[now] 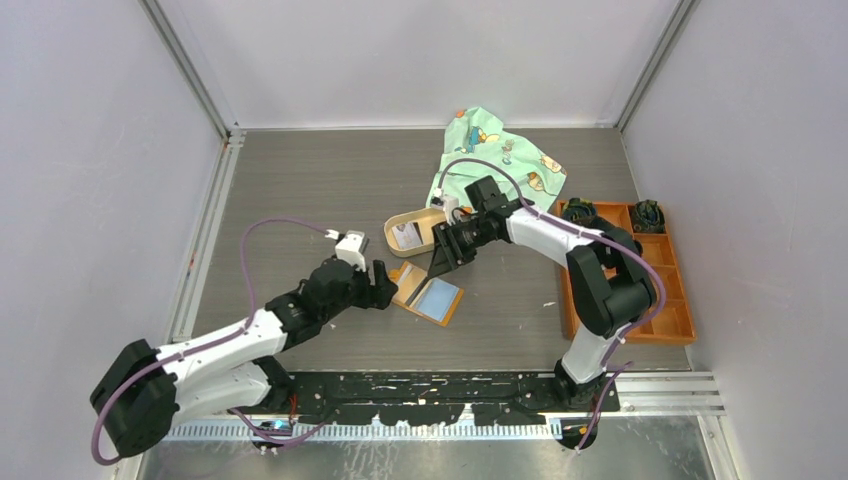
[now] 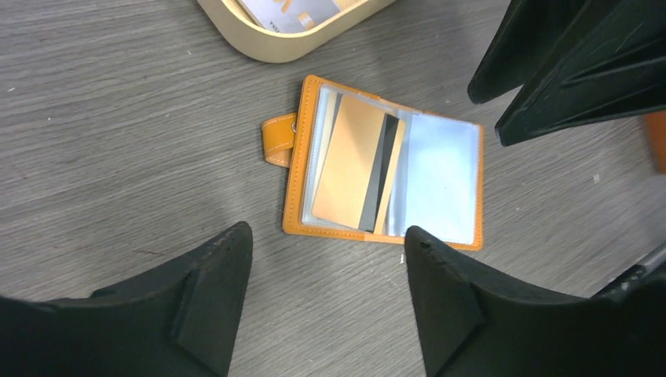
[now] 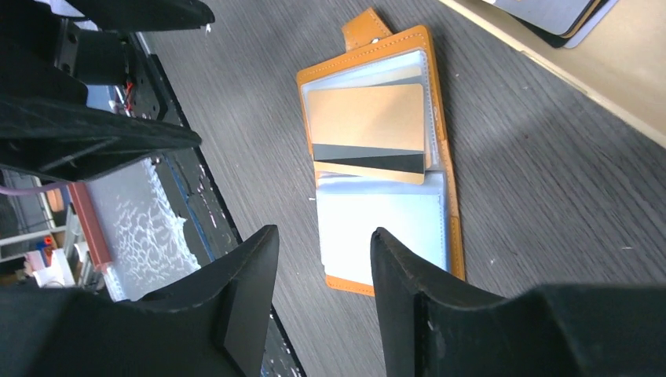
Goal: Put the credit cards into the card holder
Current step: Insert the credit card into the card holder.
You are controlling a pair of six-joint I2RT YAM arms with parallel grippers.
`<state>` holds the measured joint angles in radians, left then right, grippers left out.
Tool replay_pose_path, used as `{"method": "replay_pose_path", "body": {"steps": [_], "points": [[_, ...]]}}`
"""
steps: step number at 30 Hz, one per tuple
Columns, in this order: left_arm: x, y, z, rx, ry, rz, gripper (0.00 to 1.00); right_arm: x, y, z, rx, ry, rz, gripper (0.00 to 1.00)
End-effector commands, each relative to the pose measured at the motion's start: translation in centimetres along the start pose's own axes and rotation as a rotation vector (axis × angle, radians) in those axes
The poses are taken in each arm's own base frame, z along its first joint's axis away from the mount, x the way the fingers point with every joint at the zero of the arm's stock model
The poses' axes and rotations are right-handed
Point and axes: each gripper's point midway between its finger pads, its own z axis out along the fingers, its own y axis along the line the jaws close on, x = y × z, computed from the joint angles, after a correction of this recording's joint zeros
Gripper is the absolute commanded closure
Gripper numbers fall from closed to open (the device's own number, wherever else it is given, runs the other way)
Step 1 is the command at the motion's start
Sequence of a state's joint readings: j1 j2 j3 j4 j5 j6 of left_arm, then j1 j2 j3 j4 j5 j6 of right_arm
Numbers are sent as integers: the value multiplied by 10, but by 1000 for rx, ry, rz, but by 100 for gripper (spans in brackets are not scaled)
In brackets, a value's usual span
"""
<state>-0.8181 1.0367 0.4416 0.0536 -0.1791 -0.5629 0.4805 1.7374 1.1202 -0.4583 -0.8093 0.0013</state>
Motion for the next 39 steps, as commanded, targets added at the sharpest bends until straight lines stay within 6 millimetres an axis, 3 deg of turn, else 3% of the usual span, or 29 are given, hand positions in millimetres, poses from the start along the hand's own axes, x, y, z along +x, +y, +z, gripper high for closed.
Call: {"method": "replay_pose_path", "body": {"steps": [1,5,22,32,39], "points": [[-21,-7,-9,93,-106,-21,24,-7,14,-13,-30,-45,-133,49],[-21,-2,-11,116,-121,-46,17,-7,14,-15,-18,-53,-173,50],[-14,9,8,189,-35,-204,12,-3,0,-7,60,-86,-335,58],[-9,20,13,173,-9,-272,11,-1,-11,8,173,-37,-431,73],[-2,27,21,139,32,-300,17,-1,-17,18,258,-2,-462,80]]}}
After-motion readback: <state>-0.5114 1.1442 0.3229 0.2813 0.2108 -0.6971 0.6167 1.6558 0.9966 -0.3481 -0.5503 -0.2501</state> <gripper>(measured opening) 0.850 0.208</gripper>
